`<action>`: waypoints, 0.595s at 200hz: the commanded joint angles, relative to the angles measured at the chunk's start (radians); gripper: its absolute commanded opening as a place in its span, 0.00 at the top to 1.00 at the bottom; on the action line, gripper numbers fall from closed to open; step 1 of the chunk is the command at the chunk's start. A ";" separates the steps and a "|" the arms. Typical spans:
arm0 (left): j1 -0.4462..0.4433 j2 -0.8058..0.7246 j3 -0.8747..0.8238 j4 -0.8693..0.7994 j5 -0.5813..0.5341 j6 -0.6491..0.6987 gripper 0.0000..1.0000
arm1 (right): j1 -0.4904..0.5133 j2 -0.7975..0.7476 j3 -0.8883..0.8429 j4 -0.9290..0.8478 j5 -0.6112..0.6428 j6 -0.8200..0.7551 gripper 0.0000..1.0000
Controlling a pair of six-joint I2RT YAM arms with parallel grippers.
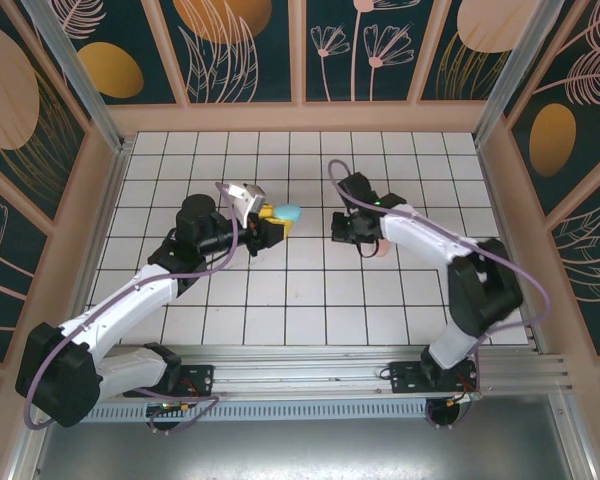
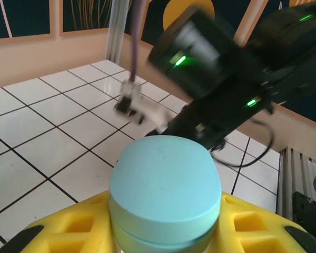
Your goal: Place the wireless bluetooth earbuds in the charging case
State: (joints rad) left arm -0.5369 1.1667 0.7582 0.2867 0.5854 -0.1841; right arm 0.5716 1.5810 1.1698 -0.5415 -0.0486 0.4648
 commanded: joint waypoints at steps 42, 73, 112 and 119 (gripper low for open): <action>-0.004 0.052 0.086 0.029 0.035 0.002 1.00 | 0.133 -0.312 -0.009 0.143 -0.170 -0.106 0.99; -0.004 0.057 0.091 0.030 0.041 0.008 1.00 | 0.192 -0.303 0.062 0.137 -0.223 -0.143 1.00; -0.004 0.056 0.102 -0.002 0.050 0.025 1.00 | 0.205 -0.278 0.109 0.141 -0.244 -0.161 1.00; -0.004 0.057 0.100 0.001 0.053 0.025 1.00 | 0.203 -0.275 0.115 0.141 -0.235 -0.162 1.00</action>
State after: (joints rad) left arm -0.5369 1.2186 0.8276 0.2821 0.6048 -0.1833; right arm 0.7723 1.2930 1.2373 -0.4229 -0.2634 0.3355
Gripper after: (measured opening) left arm 0.355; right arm 0.087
